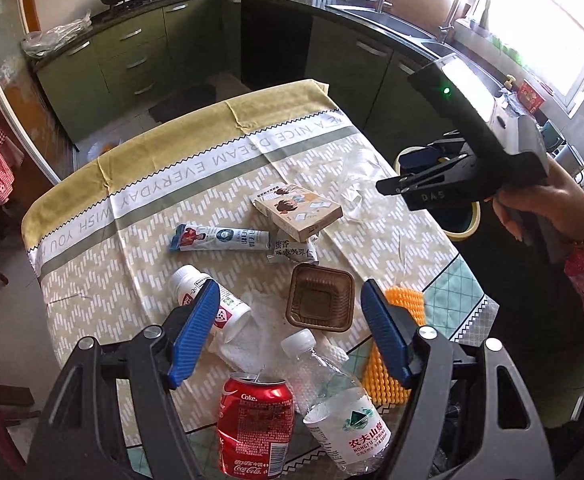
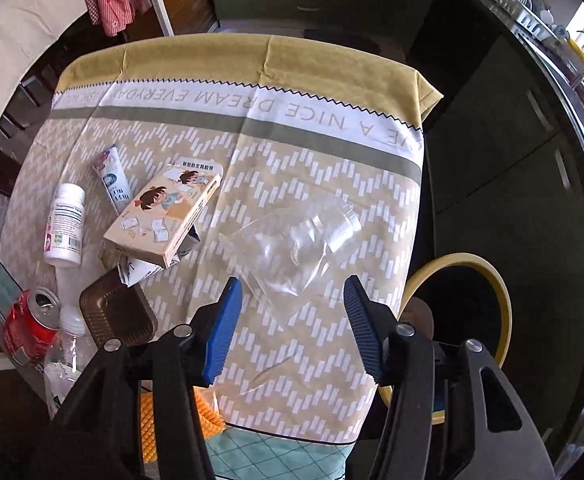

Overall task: Collect trash
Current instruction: 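Return both grippers to the table and grasp the clear plastic cup with the right, then carry the cup to the bin with the right gripper while the left grasps the cartoon box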

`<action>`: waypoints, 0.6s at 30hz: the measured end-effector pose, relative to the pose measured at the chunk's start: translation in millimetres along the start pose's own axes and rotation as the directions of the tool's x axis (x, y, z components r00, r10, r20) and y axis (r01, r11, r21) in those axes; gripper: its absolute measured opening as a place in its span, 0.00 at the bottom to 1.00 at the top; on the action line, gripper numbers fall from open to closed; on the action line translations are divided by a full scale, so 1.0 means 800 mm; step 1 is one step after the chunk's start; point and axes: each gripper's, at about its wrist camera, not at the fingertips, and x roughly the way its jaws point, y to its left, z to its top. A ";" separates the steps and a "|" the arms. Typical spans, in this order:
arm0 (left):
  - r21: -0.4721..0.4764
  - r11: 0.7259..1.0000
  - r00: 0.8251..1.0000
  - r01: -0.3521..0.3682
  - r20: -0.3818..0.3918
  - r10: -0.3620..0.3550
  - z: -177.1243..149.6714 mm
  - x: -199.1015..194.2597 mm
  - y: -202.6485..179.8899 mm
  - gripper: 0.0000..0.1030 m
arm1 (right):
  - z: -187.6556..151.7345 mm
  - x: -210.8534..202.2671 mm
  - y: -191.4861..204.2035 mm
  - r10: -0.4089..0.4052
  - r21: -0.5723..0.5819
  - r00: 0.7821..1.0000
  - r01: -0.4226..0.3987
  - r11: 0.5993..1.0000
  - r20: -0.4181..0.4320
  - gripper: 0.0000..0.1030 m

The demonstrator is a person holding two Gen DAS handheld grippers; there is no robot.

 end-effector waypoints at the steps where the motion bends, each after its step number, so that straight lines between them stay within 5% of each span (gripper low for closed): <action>1: 0.000 1.000 1.000 -0.001 -0.001 0.001 -0.002 -0.001 0.000 0.67 | 0.001 0.007 0.004 -0.002 -0.005 1.000 0.002 1.000 -0.009 0.52; 4: 0.005 1.000 1.000 -0.005 -0.005 0.005 -0.006 -0.003 -0.001 0.67 | 0.002 0.028 0.011 -0.055 -0.016 0.998 0.055 0.998 -0.018 0.51; 9: 0.010 1.000 1.000 -0.006 -0.020 0.006 -0.008 0.000 -0.004 0.67 | 0.003 0.045 0.004 -0.141 -0.022 0.990 0.141 0.990 0.001 0.08; 18: -0.004 1.000 0.994 -0.018 -0.105 0.018 0.029 0.048 -0.019 0.69 | -0.010 -0.015 -0.059 -0.085 0.070 0.993 0.079 0.994 0.079 0.06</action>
